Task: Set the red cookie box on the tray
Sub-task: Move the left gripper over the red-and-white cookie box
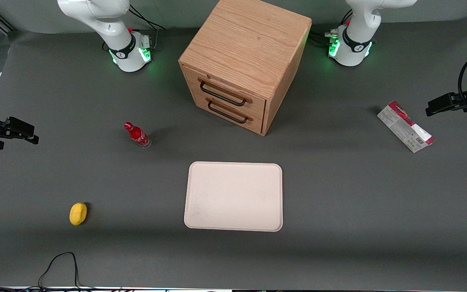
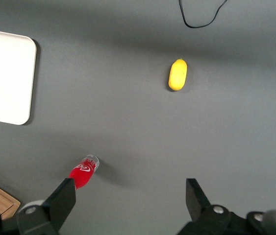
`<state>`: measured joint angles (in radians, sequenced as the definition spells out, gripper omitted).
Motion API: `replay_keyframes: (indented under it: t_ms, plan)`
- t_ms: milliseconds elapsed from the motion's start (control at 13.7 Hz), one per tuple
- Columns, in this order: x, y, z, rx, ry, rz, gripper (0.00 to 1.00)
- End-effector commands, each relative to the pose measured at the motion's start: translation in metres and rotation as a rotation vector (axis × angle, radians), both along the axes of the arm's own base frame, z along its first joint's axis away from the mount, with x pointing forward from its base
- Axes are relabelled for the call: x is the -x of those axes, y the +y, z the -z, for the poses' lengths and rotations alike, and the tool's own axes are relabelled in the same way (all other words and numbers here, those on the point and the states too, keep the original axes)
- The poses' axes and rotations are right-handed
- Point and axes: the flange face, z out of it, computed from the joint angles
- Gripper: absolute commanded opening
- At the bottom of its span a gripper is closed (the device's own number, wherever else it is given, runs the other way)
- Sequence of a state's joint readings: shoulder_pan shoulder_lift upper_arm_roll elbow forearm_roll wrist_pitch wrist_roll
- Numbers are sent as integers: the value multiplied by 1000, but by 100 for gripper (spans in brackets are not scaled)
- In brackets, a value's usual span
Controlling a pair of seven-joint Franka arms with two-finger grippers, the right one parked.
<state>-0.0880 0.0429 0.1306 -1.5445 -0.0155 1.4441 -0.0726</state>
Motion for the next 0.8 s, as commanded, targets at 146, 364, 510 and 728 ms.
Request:
replay_keyframes:
  t_ms: [146,364,510,728]
  plan:
    - [0,-1,-4,-41,42,14,100]
    - [1,0,-4,-42,56,1,100]
    - [4,4,-2,-43,73,-5,100]
    - [5,17,-3,-47,74,-22,100]
